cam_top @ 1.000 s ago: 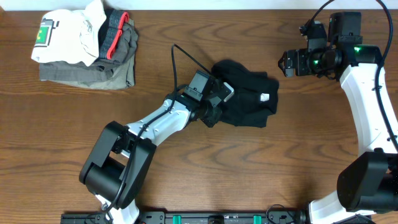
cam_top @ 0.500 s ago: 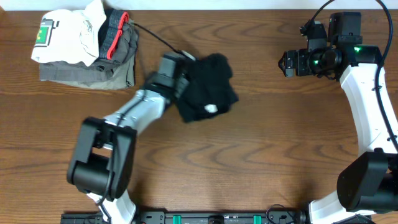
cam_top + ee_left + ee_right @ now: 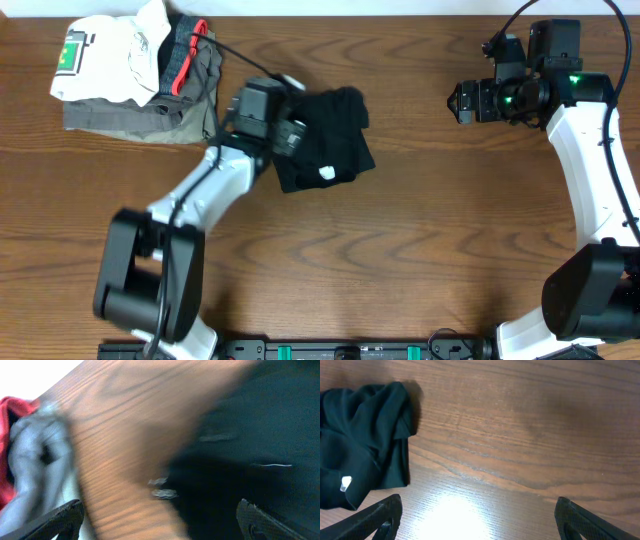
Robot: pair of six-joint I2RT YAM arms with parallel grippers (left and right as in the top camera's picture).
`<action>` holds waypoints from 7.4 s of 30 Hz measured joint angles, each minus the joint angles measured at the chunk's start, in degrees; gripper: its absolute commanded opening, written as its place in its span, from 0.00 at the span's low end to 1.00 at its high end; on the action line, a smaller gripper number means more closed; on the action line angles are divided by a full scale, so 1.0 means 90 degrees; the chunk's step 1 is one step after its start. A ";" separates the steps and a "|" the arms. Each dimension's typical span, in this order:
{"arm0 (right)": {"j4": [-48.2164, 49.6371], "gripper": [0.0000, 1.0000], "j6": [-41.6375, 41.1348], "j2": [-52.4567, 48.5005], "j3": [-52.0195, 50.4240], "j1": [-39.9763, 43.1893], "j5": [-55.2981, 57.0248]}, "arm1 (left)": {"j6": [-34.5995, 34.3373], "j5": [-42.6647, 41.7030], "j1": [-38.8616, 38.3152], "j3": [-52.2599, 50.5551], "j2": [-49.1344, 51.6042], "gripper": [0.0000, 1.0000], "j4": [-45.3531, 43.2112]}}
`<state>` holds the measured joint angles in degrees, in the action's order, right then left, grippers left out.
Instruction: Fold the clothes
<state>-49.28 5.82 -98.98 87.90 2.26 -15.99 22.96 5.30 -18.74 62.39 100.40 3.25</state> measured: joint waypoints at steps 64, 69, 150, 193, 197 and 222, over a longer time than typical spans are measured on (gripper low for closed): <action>-0.0056 0.97 0.0000 0.0000 0.0000 0.0000 0.0000 | 0.1586 0.0112 -0.1450 0.0291 0.1744 0.19 -0.0750; -0.0073 0.96 0.0000 0.0000 0.0000 0.0000 0.0002 | 0.1608 0.0306 -0.1452 0.0282 0.1787 0.06 -0.0891; -0.0374 0.95 -0.0163 0.0000 -0.0243 -0.0002 -0.0124 | 0.2620 0.1457 0.4053 0.2144 0.2038 0.06 -0.4444; 0.0100 0.96 -0.0262 0.0000 -0.0248 -0.0279 -0.0005 | -0.1214 0.1129 0.2824 0.2334 0.0957 0.98 -0.4133; 0.0061 0.96 -0.0270 0.0000 -0.0248 -0.0279 -0.0002 | -0.1821 0.1081 0.3502 0.2336 0.1345 0.98 -0.4828; 0.0129 0.98 -0.0301 0.0000 -0.0250 -0.0648 -0.0002 | -0.2526 0.1032 0.3577 0.3446 0.3781 0.98 -0.3313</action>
<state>-48.12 3.11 -98.98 85.65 -3.57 -16.01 0.23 14.59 13.45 93.41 134.43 -26.57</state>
